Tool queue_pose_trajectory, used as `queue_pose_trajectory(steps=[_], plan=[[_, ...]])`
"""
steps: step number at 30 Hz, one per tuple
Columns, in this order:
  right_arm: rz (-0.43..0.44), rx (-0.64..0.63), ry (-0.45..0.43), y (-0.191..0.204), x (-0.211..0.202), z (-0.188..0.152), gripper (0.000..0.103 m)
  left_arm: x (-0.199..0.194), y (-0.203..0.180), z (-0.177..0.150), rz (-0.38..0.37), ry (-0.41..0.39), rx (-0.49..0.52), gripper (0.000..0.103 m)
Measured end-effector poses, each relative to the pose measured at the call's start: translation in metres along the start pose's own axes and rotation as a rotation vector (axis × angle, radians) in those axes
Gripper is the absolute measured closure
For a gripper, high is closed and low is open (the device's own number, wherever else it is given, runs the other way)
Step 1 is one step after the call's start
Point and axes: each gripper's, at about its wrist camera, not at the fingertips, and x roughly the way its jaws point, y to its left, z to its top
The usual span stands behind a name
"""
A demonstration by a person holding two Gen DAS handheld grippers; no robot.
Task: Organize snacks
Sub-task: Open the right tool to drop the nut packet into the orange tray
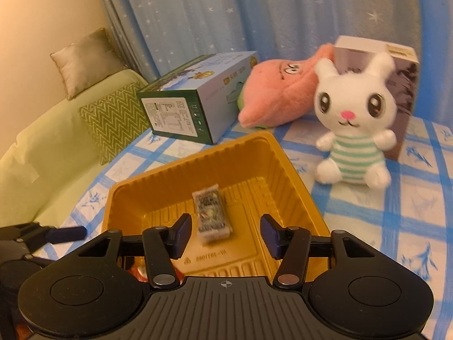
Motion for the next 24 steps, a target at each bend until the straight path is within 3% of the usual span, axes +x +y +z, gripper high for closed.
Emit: queue_pose_trajectory(steps=[10,24], plan=[[-0.026,0.043,-0.02,-0.01,-0.055,-0.036,0.041,-0.048,-0.008,-0.022,0.017,-0.042,-0.026,0.011],[-0.034,0.04,0.001,-0.036,-0.137,-0.104,0.04,-0.108,-0.058,-0.091,-0.011,-0.044,-0.019,0.012]])
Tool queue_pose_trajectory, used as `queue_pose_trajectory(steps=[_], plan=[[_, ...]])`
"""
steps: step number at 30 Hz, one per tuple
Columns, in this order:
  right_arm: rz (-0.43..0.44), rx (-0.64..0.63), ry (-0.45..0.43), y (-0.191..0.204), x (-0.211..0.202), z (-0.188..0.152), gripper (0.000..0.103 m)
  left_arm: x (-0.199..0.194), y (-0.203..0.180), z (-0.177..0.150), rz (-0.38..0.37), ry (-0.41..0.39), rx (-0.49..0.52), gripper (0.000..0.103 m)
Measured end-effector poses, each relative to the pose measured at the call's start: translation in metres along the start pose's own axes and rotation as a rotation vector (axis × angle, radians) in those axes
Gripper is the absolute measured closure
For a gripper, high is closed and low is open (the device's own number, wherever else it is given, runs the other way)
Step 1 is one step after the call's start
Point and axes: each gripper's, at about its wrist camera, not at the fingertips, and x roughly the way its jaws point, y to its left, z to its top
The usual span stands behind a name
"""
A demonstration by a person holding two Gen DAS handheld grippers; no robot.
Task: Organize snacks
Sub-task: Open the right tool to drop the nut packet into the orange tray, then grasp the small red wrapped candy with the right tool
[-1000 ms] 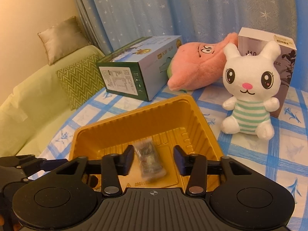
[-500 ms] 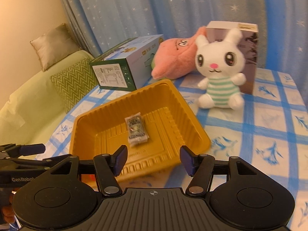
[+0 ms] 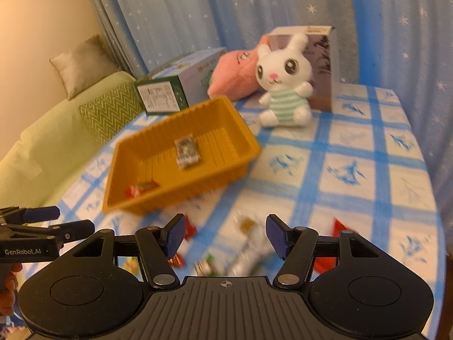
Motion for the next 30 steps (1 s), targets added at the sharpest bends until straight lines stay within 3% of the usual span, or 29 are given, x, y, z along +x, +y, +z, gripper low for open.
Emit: queue_pose_trajectory(steps=[11,22,26,30], plan=[[-0.047,-0.079,0.06,-0.017,-0.035,-0.058,0.04,-0.014,-0.038,-0.057,-0.004,0.071,-0.003,0.015],[-0.03,-0.158,0.123,-0.012,-0.03,-0.093,0.041,-0.016,-0.053,-0.089,0.013,0.111,0.005,0.021],[-0.022,-0.189,0.138,-0.008,-0.022,-0.098,0.052,-0.018,-0.055,-0.093,0.02,0.111,0.003,0.022],[-0.014,-0.202,0.149,-0.005,-0.012,-0.099,0.056,-0.018,-0.052,-0.096,0.026,0.113,-0.003,0.023]])
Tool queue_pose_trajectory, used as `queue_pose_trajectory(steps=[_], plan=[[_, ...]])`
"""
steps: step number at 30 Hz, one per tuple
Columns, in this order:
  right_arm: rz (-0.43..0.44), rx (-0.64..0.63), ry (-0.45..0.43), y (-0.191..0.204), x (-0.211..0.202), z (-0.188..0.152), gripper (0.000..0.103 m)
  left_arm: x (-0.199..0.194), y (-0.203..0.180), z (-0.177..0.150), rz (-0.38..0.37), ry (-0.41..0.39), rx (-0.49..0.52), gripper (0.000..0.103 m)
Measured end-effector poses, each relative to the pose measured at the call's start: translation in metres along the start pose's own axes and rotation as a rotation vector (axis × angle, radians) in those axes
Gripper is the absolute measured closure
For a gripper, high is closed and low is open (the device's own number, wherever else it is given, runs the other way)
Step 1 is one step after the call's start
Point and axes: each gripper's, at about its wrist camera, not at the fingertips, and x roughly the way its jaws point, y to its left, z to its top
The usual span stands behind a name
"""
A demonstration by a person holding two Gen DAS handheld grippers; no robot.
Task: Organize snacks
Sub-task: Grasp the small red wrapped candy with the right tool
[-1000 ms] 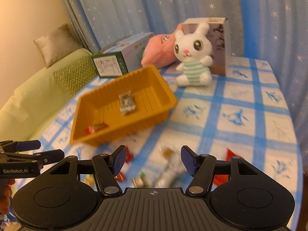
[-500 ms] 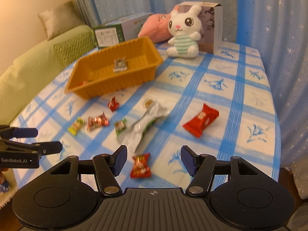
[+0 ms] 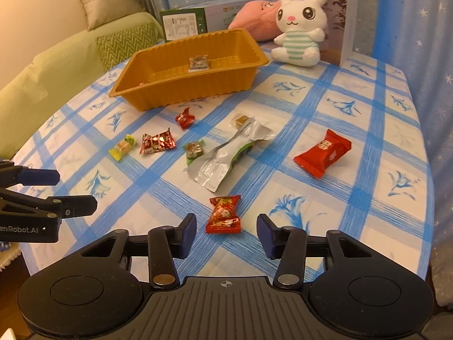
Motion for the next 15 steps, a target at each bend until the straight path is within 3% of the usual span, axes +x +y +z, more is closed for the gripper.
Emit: queue_pose_trajectory(steps=[15], plan=[[-0.023,-0.031,0.036,0.005,0.036,0.008,0.073,0.005,0.012,-0.002,0.005,-0.003,-0.005,0.031]])
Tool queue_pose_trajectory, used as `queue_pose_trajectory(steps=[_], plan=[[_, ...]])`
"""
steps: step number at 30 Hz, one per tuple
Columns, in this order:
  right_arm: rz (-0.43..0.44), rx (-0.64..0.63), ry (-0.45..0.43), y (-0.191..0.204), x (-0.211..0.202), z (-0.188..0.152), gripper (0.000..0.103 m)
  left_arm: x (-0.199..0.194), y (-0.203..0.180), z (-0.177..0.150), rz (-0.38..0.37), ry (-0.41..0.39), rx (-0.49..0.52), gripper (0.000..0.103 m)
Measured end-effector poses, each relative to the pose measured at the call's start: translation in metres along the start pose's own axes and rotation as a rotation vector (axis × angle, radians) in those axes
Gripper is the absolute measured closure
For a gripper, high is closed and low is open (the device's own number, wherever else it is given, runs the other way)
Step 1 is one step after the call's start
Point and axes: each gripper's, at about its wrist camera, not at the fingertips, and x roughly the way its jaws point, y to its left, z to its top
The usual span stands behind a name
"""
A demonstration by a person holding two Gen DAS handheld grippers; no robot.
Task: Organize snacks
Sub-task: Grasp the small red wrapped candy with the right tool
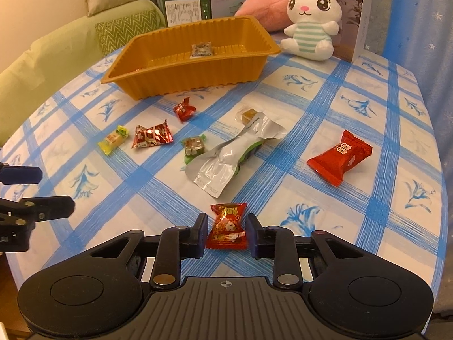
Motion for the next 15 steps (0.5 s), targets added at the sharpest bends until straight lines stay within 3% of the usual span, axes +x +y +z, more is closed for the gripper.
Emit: queue_pose_trajectory(steps=[8,15], plan=[[-0.02,0.001,0.016,0.001,0.013,0.001,0.079,0.005,0.005,0.003,-0.004,-0.002,0.01,0.032],[-0.024,0.01,-0.003,-0.001,0.007,0.002,0.082,0.011,0.012,0.008,-0.013,-0.006,0.014,0.041]])
